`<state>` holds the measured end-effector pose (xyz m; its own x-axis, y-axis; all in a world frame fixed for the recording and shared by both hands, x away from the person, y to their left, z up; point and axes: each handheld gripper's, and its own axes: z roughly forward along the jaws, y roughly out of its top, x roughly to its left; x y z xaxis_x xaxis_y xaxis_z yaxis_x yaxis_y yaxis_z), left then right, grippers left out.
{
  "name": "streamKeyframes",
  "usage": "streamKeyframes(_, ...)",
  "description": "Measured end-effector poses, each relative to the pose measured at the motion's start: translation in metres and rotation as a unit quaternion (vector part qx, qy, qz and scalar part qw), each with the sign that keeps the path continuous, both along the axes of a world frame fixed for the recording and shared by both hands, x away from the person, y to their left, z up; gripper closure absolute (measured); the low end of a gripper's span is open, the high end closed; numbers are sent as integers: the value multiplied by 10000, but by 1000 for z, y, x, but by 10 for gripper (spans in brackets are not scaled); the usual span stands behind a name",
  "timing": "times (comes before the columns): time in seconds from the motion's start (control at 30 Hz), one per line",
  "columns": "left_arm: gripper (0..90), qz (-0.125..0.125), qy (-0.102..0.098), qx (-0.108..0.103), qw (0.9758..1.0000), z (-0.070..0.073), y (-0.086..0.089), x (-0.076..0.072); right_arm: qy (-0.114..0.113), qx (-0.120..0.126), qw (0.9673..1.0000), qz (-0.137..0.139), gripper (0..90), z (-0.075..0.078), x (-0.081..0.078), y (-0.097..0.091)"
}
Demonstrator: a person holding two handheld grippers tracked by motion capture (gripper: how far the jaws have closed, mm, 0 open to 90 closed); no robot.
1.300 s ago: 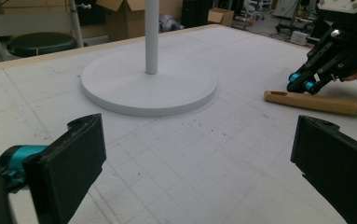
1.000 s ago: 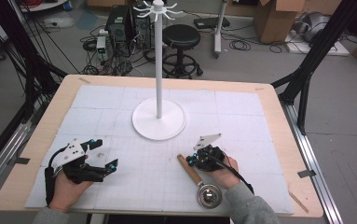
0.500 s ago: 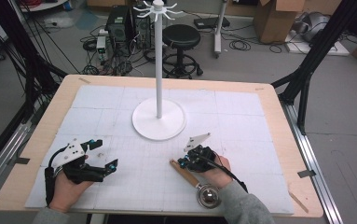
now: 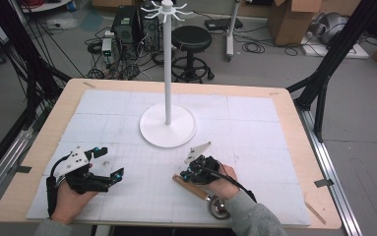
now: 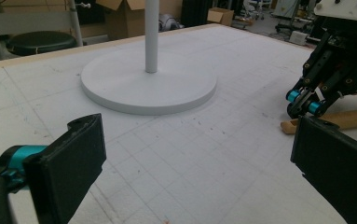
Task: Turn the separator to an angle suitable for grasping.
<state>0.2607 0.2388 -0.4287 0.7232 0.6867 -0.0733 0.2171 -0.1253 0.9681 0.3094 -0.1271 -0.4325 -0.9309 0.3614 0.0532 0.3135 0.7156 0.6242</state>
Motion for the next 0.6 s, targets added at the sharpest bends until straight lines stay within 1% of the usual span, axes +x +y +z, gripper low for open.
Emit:
streamKeyframes(0.03, 37, 8, 16, -7, 10000, 0, 0, 0, 89, 33, 9999, 47, 900, 0, 0, 1)
streamKeyframes(0.1, 36, 3, 16, -7, 10000, 0, 1, 0, 4, -36, 9999, 116, 900, 0, -3, 4)
streamKeyframes(0.17, 37, 2, 15, -2, 10000, 0, 1, 0, 123, 35, 9996, 241, 900, 0, -3, 5)
streamKeyframes(0.23, 37, -3, 6, 10, 10000, 0, 1, -1, 46, -56, 9996, 274, 900, 1, -5, 7)
streamKeyframes(0.3, 37, 12, 10, -4, 10000, 0, 1, -1, 93, -56, 9994, 315, 900, 1, -7, 9)
streamKeyframes(0.37, 37, 14, -9, -11, 10000, 0, 1, -1, -16, -121, 9993, 367, 900, 1, -9, 11)
streamKeyframes(0.4, 37, 14, -14, -12, 10000, 0, 2, -1, 27, -137, 9992, 362, 900, 2, -10, 12)
streamKeyframes(0.43, 37, 28, -1, -17, 10000, 0, 2, -1, 54, -100, 9989, 455, 900, 2, -11, 13)
streamKeyframes(0.47, 37, 22, 5, -14, 10000, 0, 1, -1, 8, -131, 9987, 484, 900, 2, -12, 14)
streamKeyframes(0.5, 37, 11, -3, -4, 10000, 0, 1, -1, 4, -153, 9987, 495, 900, 2, -13, 15)
streamKeyframes(0.53, 37, 8, 3, -14, 10000, 0, 1, -1, 17, -124, 9985, 534, 900, 2, -13, 15)
streamKeyframes(0.57, 37, 9, 2, -13, 10000, 0, 1, -1, 68, -135, 9983, 554, 900, 2, -14, 16)
streamKeyframes(0.6, 37, 16, -2, -14, 10000, 0, 1, -1, 29, -148, 9981, 590, 900, 2, -14, 17)
